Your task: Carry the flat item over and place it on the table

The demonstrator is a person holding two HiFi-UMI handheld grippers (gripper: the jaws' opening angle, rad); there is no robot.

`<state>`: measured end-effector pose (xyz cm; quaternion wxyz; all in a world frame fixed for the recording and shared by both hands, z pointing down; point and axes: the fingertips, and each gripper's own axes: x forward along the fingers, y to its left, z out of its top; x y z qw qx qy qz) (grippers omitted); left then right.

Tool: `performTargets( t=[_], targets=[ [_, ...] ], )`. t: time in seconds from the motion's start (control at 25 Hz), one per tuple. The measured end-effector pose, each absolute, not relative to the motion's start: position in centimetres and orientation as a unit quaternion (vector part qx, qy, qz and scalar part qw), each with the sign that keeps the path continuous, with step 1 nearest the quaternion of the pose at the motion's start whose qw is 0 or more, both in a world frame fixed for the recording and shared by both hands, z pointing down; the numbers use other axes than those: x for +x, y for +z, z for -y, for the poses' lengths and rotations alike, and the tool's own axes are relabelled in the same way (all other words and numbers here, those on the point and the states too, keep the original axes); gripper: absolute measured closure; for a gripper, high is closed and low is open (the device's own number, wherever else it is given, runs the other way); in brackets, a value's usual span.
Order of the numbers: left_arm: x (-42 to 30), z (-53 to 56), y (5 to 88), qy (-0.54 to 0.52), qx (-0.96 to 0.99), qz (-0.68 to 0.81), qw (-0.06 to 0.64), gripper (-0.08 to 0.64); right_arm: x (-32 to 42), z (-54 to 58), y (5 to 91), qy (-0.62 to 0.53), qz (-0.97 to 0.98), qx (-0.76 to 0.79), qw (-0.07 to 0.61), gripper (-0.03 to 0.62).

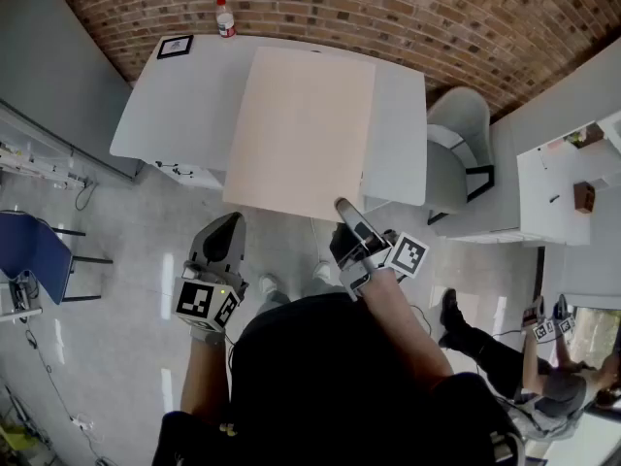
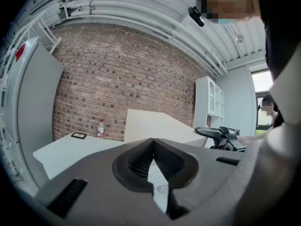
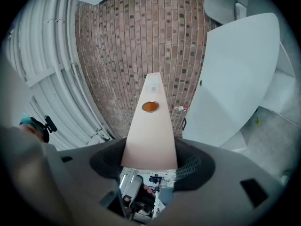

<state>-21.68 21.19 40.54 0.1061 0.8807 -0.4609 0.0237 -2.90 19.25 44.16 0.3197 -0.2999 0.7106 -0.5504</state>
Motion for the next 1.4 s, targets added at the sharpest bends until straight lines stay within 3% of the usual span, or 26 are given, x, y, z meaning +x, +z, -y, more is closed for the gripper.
performTargets(
  t=[0.88, 1.4],
  targets=[
    [-7.9, -19.8, 41.7, 0.051, 0.884, 0.450, 0.117, 0.557, 12.7, -16.9, 46.0, -0.540, -0.690, -0.331, 0.350, 0.295],
    [-7.2, -12.6, 43.1, 0.045, 0.895, 0.426, 0.127, 0.557, 14.1, -10.7, 48.1, -0.543, -0.671, -0.361, 0.354, 0.295]
  ],
)
